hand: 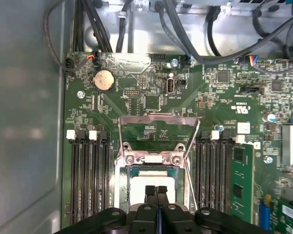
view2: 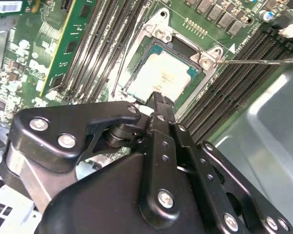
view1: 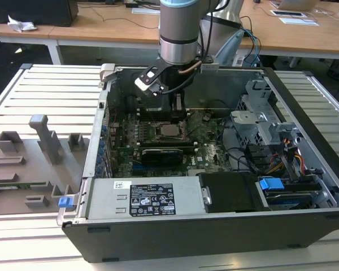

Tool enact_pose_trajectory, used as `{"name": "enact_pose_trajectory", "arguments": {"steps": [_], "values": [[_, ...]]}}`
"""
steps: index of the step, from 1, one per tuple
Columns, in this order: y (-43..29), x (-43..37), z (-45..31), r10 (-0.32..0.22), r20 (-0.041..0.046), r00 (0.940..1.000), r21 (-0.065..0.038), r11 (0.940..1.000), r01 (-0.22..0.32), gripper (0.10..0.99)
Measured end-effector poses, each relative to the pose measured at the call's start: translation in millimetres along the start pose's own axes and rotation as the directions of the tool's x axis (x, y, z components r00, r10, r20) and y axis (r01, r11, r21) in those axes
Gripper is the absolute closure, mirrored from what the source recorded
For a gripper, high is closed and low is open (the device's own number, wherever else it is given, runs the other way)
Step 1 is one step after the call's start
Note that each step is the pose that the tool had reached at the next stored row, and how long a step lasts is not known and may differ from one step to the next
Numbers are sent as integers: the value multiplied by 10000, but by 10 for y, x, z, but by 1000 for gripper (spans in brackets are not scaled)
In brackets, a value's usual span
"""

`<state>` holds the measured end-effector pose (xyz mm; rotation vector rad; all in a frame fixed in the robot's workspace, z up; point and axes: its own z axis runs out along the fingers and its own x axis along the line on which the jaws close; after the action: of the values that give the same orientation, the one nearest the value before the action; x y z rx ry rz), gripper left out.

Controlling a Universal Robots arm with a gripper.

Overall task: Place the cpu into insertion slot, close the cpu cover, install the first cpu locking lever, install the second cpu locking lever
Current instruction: 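Place the cpu into insertion slot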

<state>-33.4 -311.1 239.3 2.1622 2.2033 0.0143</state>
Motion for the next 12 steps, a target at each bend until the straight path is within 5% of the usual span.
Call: {"name": "enact_pose_trajectory", "arguments": {"steps": [12], "values": [[13,-9,-289,-5,115,9999,2,10000,5,980]]}}
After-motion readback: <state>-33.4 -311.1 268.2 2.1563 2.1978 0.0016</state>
